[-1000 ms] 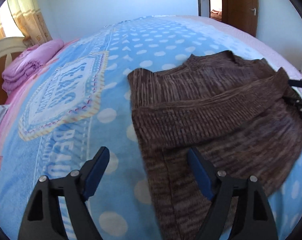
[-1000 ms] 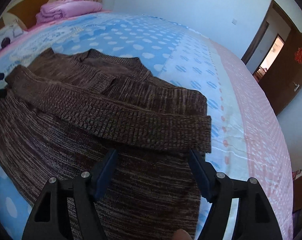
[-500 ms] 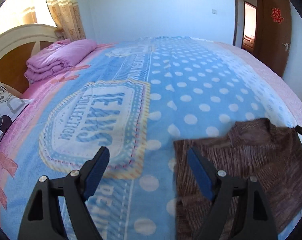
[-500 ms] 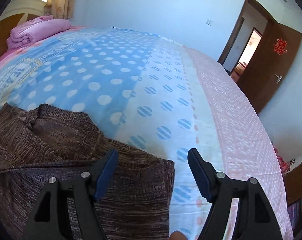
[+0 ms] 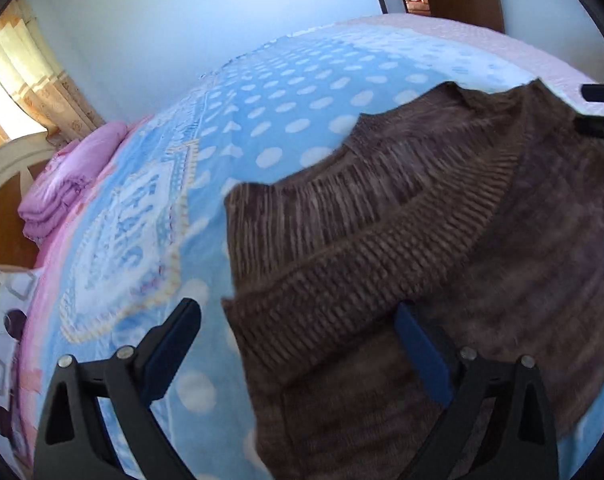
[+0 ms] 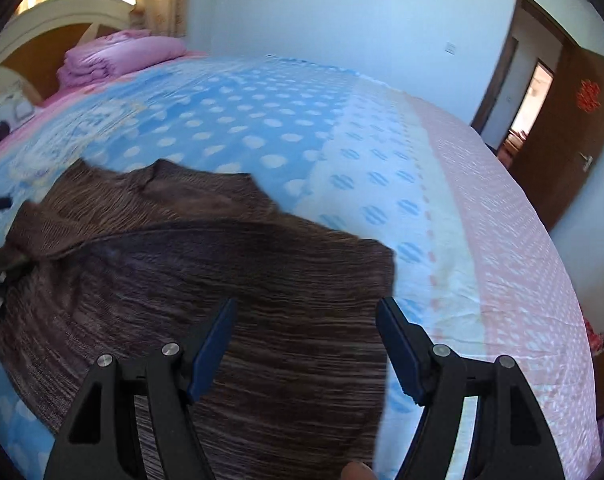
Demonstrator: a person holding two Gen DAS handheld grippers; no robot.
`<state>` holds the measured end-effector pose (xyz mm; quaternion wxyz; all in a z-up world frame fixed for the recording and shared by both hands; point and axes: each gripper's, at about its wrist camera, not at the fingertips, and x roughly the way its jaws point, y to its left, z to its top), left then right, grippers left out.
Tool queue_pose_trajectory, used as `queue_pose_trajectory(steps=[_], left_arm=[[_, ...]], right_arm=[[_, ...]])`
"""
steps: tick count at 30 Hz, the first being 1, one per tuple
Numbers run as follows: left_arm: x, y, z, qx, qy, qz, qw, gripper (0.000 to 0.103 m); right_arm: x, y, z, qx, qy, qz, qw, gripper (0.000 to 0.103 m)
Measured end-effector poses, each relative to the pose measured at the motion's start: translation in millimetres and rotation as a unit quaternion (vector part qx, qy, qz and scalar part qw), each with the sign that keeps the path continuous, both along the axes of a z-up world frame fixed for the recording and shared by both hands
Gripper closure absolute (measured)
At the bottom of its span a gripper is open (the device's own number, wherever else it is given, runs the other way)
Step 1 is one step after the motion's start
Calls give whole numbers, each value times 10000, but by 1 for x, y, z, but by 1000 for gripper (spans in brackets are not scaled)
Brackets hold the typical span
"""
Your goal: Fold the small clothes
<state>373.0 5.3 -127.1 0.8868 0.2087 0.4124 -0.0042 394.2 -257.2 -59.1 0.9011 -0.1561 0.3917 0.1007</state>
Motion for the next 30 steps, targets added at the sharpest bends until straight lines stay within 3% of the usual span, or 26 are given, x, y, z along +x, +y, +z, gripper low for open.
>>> queue_pose_trajectory(steps=[2,5,10,12,19,27,29,30], left_arm=[[20,5,8,39,-90,254,9996,2],[44,28,32,-277,-289,740,9965,3],[49,60,54,-397,-579,1228,9900,2],[39,67,53,-569,-484,1139,9907,2],[-6,69,36,-557,-382,910,9936,0],[13,38,15,-527,-231,774,9953,0],[24,39,7,-202,-319,1055,9937,0],[29,42,2,-72,-311,1214,9921,0]], right_arm=[[3,3,-5,77,11,-22,10000,30],[7,4,-9,118,-37,-96,9999,30],[12,-4,-13,19,-56,-204,9998,30],[13,-11,-11,96,-80,-284,9995,30],[16,-10,-8,143,-68,-218,9996,30],[15,-52,1,869,-27,-653,9941,30],[17,-62,1,922,11,-754,9929,31],[18,-66,2,927,10,-778,9926,37]])
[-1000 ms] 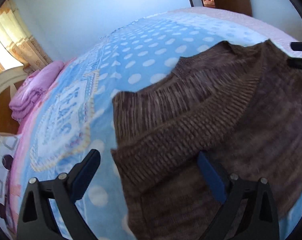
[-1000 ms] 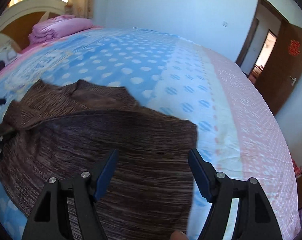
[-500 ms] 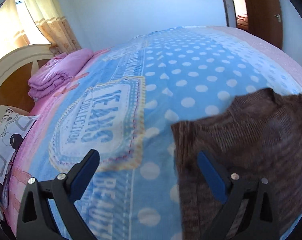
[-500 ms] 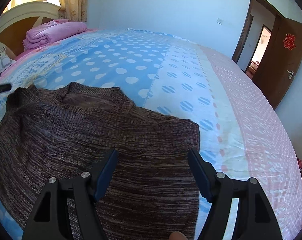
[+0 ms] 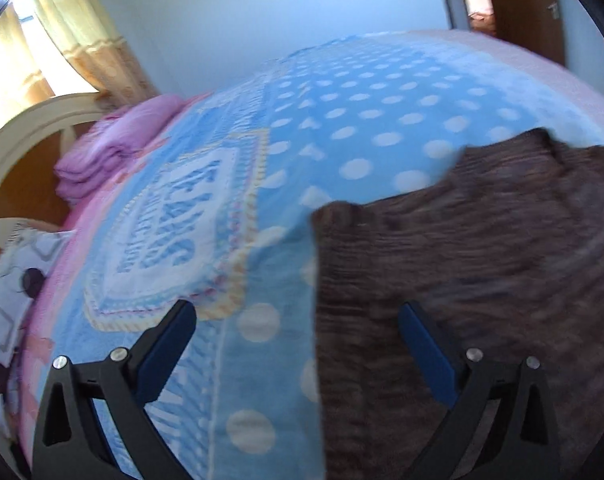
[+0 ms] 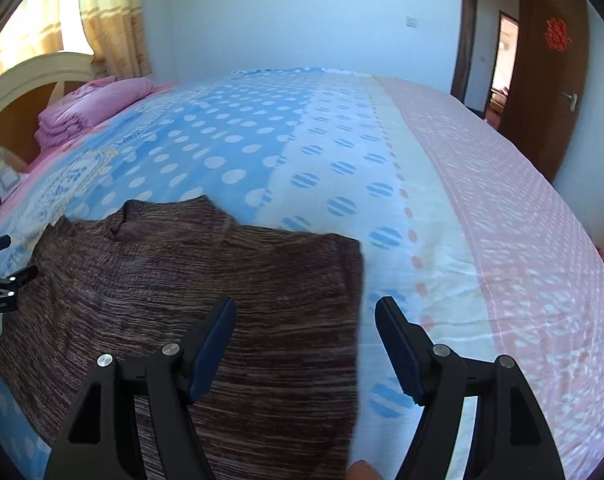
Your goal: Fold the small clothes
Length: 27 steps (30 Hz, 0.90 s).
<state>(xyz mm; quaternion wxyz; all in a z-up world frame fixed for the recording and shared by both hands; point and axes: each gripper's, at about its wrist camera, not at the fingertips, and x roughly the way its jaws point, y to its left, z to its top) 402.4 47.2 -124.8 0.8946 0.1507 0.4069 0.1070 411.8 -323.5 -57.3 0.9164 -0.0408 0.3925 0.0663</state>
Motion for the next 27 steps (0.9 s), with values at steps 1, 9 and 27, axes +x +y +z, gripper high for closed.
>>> queue_pose_trajectory(steps=[1,9,27], left_arm=[[5,4,-5,-37,57,96,9999,0],[2,15,-14,-369,-53,294,9989,0],[9,25,-15,-728,-164,314,9967,0]], right_arm=[[1,-2,-1,-5,33,14,10000,50],[27,-7,-27,226,457,81,9987,76],[15,18,2,-79,-89,248,9996,65]])
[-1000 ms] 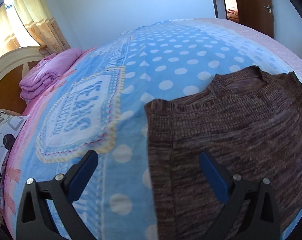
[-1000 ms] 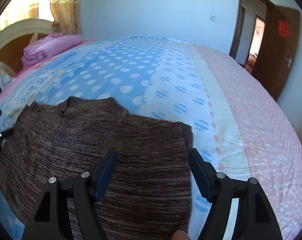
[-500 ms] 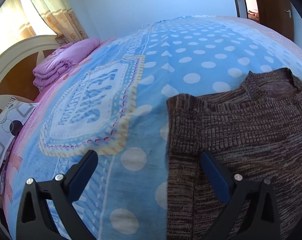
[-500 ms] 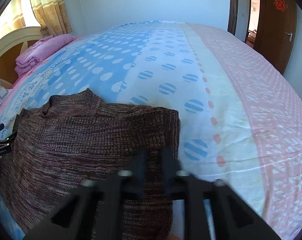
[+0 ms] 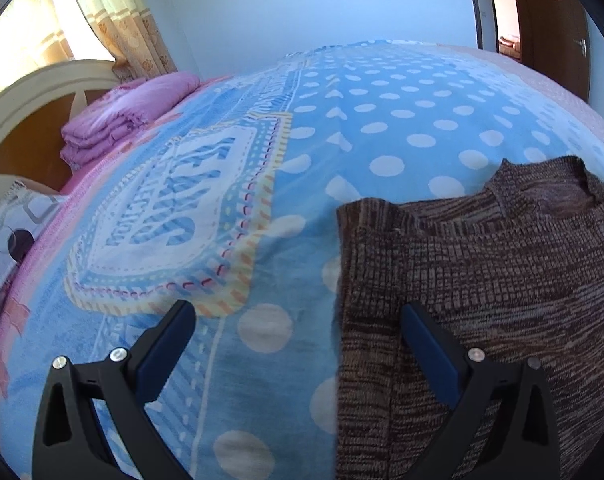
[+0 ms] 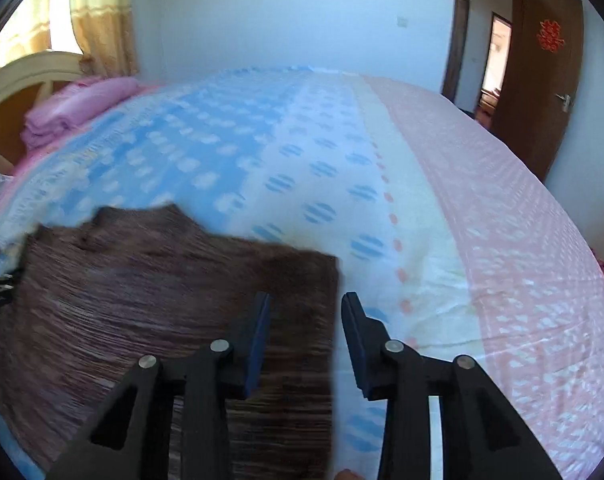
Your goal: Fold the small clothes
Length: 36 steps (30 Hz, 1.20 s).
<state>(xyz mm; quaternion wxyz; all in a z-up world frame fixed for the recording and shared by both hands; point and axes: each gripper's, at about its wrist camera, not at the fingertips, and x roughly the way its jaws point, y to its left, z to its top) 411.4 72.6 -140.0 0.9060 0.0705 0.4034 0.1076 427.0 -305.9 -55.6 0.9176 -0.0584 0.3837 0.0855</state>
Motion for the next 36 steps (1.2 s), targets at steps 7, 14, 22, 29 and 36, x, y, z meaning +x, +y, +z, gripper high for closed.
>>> queue_pose_trajectory(steps=[7,14,22,29,36], left_arm=[[-4,41,-4,-1212,-72,444,9916,0],[-5,44,-7,-1342,-66,428,9900,0],[-6,47,-7,-1440,-84,437,9886,0],[-10,53,-5,-1653,-238,460,9849,0],[-10,56,-6,-1733,-240,532,9831,0]], right_arm=[[-8,108,-17,102,718,1513,9858,76],[30,139,-44,-709,484,966,9916,103],[32,138,-26,-358,276,738,9962,103],[-17,149,-21,-269,563,1400,9882,54],[26,154,-46,-374,650,950,9926,103]])
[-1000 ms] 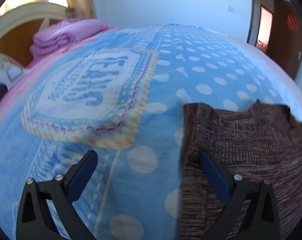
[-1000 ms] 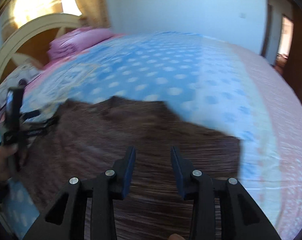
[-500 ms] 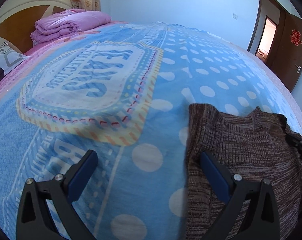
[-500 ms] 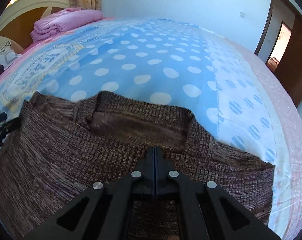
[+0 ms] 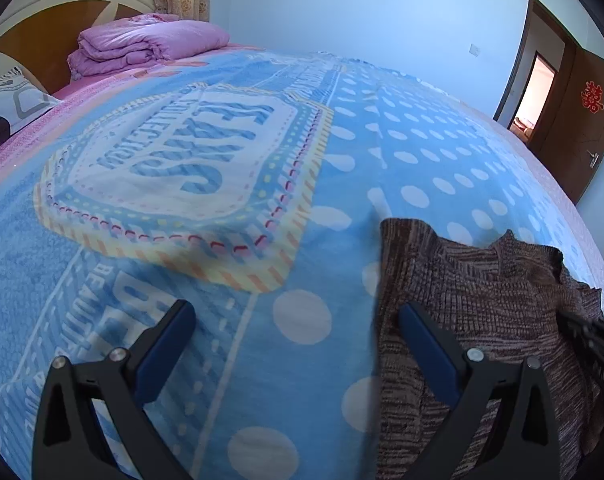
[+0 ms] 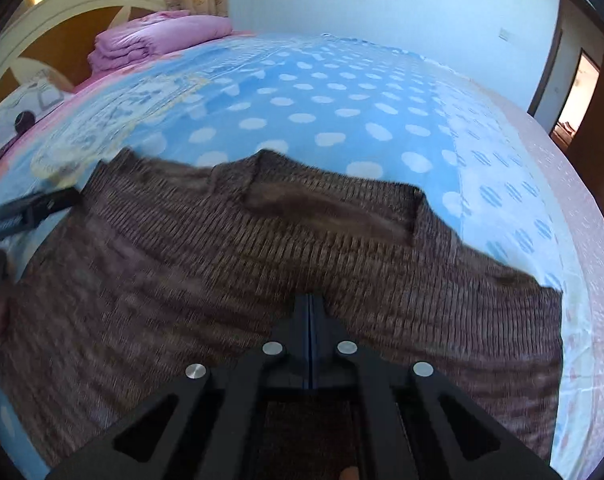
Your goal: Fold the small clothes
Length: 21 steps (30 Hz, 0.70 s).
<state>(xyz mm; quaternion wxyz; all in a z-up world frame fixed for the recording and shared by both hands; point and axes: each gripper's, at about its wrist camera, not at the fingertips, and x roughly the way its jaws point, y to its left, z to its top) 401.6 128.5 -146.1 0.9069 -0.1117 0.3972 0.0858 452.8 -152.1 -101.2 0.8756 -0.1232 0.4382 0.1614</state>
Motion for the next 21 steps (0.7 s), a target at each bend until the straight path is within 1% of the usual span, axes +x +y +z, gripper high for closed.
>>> queue_pose_trajectory(steps=[3,5,8,9,11,12,13,14,17,18,21], left_arm=[[3,-10,-1,303,107,-43,9995,0],[4,-14,-1,446,154,-71,9989,0],[4,-14,-2,504,191,-85,9985,0],[4,-14,-3,498,197,-83,9985,0],[5,-15,-3,549,222,-86,9982,0],[6,-16,-3,576,252,-92,9980,0],[7,-17,-4,604,269,-101,9978,0],[7,-17,-4,627,274,-111,9976,0],[7,-19,-4,666,290,-125,9973,0],[7,-19,-4,668,305,-133,9972,0],[9,-21,-4,733,347,-186,9965,0]], right_arm=[[16,8,-4,-139,-64,-50,9999,103],[18,10,-3,-137,-62,-133,9998,103],[15,6,4,-2,-99,-166,9998,103],[9,2,8,50,-142,-198,9997,102],[-4,-3,16,92,-242,-197,9995,79],[-13,-4,22,131,-289,-167,9994,54],[-21,-4,26,224,-358,-97,9991,44],[-33,-4,32,327,-429,26,9985,44],[-73,5,43,283,-681,349,9967,44],[-90,9,45,337,-729,508,9955,44],[-130,26,43,356,-768,990,9915,44]])
